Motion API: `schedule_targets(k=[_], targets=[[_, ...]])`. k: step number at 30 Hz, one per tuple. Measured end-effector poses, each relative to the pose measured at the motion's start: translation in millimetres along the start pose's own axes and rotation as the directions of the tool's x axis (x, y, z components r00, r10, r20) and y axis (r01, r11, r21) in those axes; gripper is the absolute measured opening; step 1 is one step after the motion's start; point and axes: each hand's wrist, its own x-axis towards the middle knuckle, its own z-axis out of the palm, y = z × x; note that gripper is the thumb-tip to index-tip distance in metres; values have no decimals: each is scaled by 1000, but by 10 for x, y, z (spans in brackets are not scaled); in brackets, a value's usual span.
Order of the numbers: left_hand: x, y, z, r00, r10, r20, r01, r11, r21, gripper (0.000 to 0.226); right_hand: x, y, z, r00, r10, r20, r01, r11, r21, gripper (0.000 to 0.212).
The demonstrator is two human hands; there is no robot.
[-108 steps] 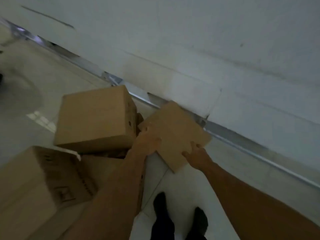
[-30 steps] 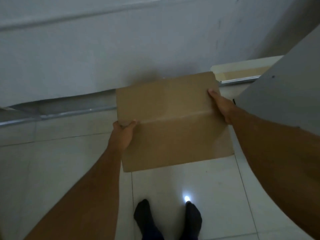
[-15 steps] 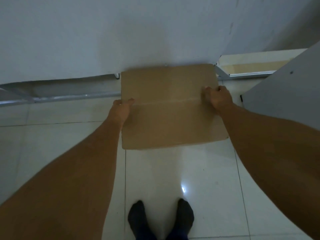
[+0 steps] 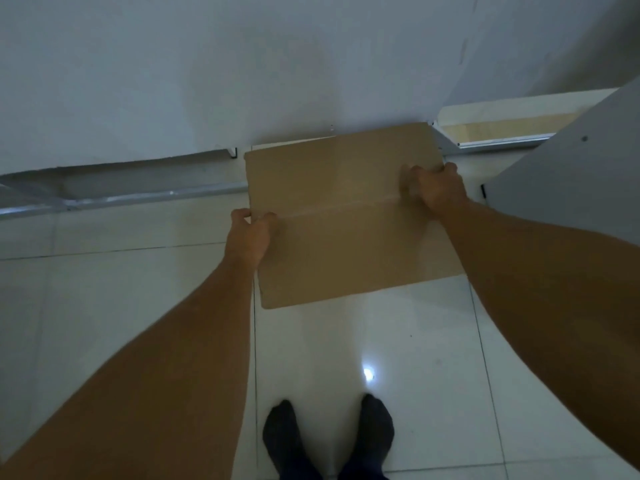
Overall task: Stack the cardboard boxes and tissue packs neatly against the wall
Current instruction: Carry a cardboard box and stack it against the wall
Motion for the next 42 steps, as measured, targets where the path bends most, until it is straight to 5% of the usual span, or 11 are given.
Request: schedule_targets(k=[7,12,16,29,42], targets=[[-7,-32,-174,996,25,-81,-24,1000,11,65,-461,-223,221,972,-128,-197,84,972,-219,80],[-114,-130,-725,996,18,-89,-11,997,80,76,-1020,-518,650,963,-264,-51,233,913,-336,81],[-91,-289,-1501,990,15,-143,-7,998,56,55,-1662,-957,1120,935,-337,106,352,857,-378,80],[-399,-1626,-5020,850,-212,-482,147,975,-169,45,-4685,-2304,2940,598,-577,556,791,537,-294,85],[-717,-2932,-7779,694,-328,-640,150,936,-317,58,-7430,-3402,5004,233,-593,771,945,325,-36,85]])
